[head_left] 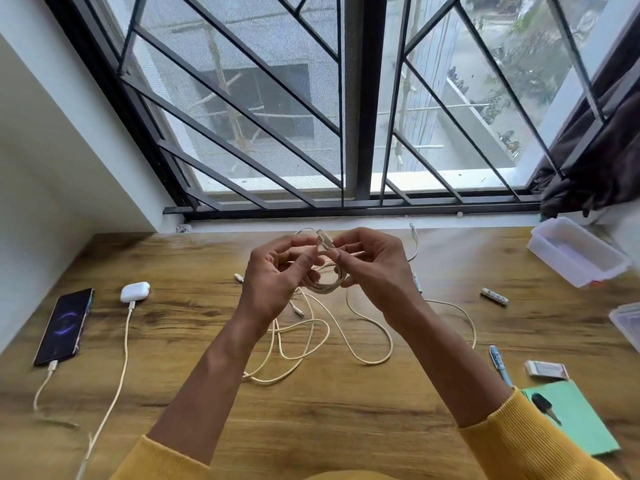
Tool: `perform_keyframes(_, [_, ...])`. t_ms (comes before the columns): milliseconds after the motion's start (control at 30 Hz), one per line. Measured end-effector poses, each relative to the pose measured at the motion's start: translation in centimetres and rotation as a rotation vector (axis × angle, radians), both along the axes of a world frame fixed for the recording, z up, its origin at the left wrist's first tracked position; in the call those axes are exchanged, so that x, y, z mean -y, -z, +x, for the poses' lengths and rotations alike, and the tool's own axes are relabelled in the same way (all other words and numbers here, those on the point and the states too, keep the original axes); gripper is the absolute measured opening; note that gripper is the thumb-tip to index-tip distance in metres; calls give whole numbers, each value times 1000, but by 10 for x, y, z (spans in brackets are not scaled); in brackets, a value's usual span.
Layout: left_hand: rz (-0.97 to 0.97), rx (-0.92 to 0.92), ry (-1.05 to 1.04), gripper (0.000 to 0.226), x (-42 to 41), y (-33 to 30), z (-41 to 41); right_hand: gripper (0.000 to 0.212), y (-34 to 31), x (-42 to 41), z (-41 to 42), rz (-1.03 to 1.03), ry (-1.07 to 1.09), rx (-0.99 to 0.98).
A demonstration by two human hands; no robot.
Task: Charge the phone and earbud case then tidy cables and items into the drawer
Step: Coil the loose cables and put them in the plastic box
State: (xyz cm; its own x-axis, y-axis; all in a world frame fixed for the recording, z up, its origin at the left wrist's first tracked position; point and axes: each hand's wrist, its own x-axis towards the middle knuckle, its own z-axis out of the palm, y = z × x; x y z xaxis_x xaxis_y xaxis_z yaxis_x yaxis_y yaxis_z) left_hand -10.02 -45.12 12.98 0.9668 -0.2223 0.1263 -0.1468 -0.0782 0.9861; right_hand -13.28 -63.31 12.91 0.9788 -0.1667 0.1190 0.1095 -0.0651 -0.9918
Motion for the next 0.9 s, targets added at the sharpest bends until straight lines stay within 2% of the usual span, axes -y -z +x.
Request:
perform_keyframes(267, [-116, -196, -13, 24, 2, 3, 3, 11, -2, -1, 1, 22, -81, 39])
perform_keyframes(400, [-159, -230, -48, 21, 1, -1, 6, 19, -6, 6, 0, 96, -220, -37])
perform_keyframes(533, [-187, -190, -21, 26, -3, -4, 6, 12, -8, 11, -3, 319, -324, -148])
perform_keyframes(600, [-183, -160, -12, 29, -3, -5, 4, 8, -8, 10, -2, 424, -317, -200])
perform_keyframes(700, [-169, -99, -9, 22, -4, -4, 4, 8, -6, 8, 0, 538, -274, -254])
perform_keyframes(800, [-167, -45, -21, 21, -3, -6, 5, 14, -4, 6, 1, 538, -228, -257])
perform_keyframes(900, [-169, -7, -39, 19, -1, -8, 4, 21, -3, 7, 2, 428, -213, -244])
